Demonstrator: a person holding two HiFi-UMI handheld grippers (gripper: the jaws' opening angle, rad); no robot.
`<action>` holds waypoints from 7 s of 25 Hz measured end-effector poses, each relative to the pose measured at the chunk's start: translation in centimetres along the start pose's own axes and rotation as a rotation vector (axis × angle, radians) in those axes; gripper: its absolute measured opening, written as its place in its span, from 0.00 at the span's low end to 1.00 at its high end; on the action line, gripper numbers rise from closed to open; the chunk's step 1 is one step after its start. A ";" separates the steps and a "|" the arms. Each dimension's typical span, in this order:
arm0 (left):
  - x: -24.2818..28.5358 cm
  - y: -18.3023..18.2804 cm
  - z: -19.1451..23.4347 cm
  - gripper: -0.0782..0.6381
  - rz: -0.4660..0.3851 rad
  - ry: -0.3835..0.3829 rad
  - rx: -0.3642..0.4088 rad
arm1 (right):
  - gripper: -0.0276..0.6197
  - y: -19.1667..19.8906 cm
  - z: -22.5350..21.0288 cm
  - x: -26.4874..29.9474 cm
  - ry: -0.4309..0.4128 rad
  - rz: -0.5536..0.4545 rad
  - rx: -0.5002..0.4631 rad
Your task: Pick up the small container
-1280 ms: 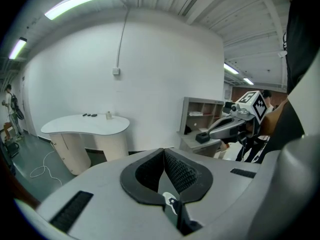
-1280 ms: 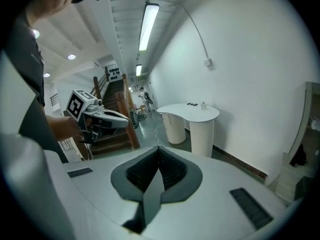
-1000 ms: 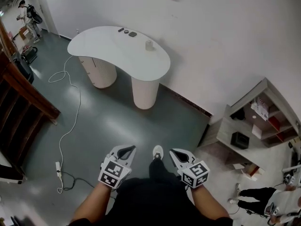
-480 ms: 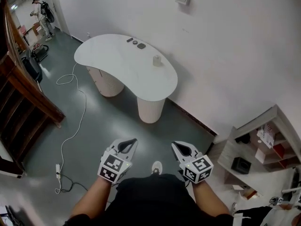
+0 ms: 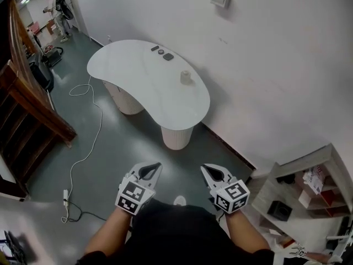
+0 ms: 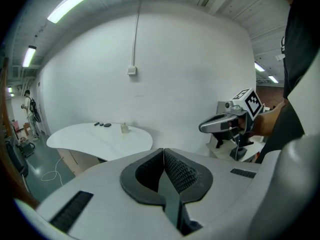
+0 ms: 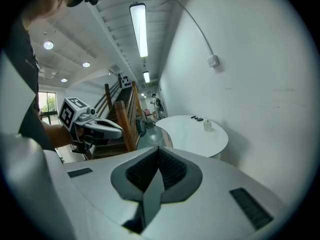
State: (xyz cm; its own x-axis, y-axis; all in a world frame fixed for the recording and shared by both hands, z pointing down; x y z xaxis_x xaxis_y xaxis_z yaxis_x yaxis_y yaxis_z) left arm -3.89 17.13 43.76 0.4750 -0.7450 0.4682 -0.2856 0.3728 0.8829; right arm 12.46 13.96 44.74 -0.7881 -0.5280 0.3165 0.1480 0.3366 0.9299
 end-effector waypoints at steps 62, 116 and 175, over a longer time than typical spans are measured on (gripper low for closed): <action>34.7 -10.6 33.0 0.14 0.018 0.208 0.129 | 0.03 -11.6 -26.6 30.4 0.215 0.094 0.066; 60.2 -5.4 35.7 0.58 0.207 0.155 0.108 | 0.03 -5.5 -34.5 29.1 0.168 0.164 0.258; 34.9 -9.2 30.3 0.59 0.224 0.319 0.171 | 0.03 -11.6 -26.2 28.3 0.219 0.009 0.103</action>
State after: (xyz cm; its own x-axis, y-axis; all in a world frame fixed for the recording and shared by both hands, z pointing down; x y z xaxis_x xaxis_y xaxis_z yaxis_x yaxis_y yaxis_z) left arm -9.95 -29.03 50.93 0.6119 -0.4375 0.6589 -0.5323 0.3884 0.7522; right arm 4.05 -25.31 47.83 -0.6368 -0.6774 0.3682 0.0842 0.4136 0.9065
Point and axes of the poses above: the fingertips, and each gripper's own axes: x forward along the fingers, z to its left, y out of its underside, the point moved 2 cm from there along -x, backward along the fingers
